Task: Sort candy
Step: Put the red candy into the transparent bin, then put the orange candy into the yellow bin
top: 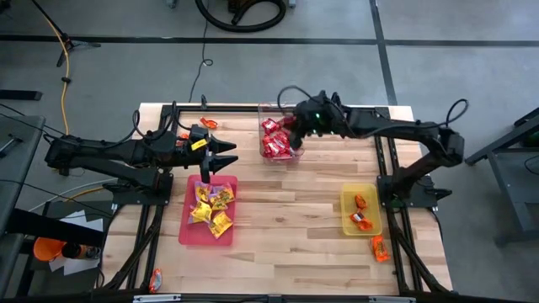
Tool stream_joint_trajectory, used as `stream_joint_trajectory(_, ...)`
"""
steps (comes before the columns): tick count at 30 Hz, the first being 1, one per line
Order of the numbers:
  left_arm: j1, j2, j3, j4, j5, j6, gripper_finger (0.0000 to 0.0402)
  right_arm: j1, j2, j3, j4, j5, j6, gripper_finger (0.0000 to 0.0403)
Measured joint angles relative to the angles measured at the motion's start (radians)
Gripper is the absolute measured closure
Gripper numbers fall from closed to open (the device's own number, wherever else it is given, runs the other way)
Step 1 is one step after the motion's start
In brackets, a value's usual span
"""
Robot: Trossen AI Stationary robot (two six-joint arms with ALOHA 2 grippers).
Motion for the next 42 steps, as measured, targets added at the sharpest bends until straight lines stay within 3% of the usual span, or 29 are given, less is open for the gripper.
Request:
stream_joint_trajectory(6, 0.0, 0.0, 0.0, -0.001, 0.0, 0.0, 0.0163, -0.093, 0.076, 0.002, 0.0, -0.044, 0.138, 0.0292)
stream_joint_trajectory(12, 0.0, 0.0, 0.0, -0.001, 0.0, 0.0, 0.0163, -0.095, 0.109, 0.002, 0.007, -0.051, 0.194, 0.0173)
stream_joint_trajectory(16, 0.0, 0.0, 0.0, -0.002, 0.0, 0.0, 0.0163, -0.096, 0.103, 0.003, 0.019, -0.075, 0.209, 0.0125)
stream_joint_trajectory(20, 0.0, 0.0, 0.0, 0.0, -0.001, 0.0, 0.0163, -0.105, 0.039, 0.012, -0.005, -0.159, 0.167, 0.0113)
stream_joint_trajectory(26, 0.0, 0.01, 0.0, -0.004, -0.022, 0.045, 0.0163, -0.073, -0.131, 0.016, -0.05, -0.172, 0.124, 0.0112)
stream_joint_trajectory(33, 0.0, 0.013, 0.0, -0.012, 0.077, 0.179, 0.0163, 0.124, -0.252, 0.007, -0.048, -0.268, 0.164, 0.0112)
stream_joint_trajectory(36, 0.0, 0.013, 0.0, -0.045, 0.08, 0.232, 0.0163, 0.249, -0.244, 0.006, -0.062, -0.224, 0.183, 0.0112)
stream_joint_trajectory(42, 0.0, 0.013, 0.0, -0.096, 0.084, 0.259, 0.0163, 0.403, -0.23, 0.005, -0.06, -0.018, 0.221, 0.0112)
